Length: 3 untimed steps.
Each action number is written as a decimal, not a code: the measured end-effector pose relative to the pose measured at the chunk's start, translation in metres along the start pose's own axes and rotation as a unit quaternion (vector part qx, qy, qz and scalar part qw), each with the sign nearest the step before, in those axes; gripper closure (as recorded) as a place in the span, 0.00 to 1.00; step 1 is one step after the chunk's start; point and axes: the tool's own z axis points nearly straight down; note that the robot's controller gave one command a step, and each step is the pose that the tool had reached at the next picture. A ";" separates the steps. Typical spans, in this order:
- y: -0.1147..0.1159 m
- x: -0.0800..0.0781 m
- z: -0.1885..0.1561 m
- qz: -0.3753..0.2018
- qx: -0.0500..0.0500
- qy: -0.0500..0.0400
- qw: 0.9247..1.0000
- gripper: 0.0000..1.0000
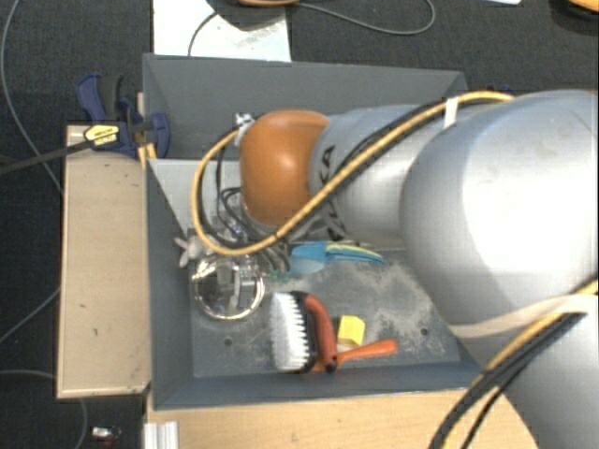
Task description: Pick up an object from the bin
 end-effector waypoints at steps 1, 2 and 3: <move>0.000 0.000 0.003 0.003 0.000 0.000 1.000 0.00; 0.004 0.012 0.003 -0.081 0.000 0.001 0.997 0.00; -0.001 0.012 0.003 -0.070 -0.001 0.000 0.998 0.00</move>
Offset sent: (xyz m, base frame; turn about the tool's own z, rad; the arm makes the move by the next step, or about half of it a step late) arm -0.0193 0.0034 -0.0006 -0.2357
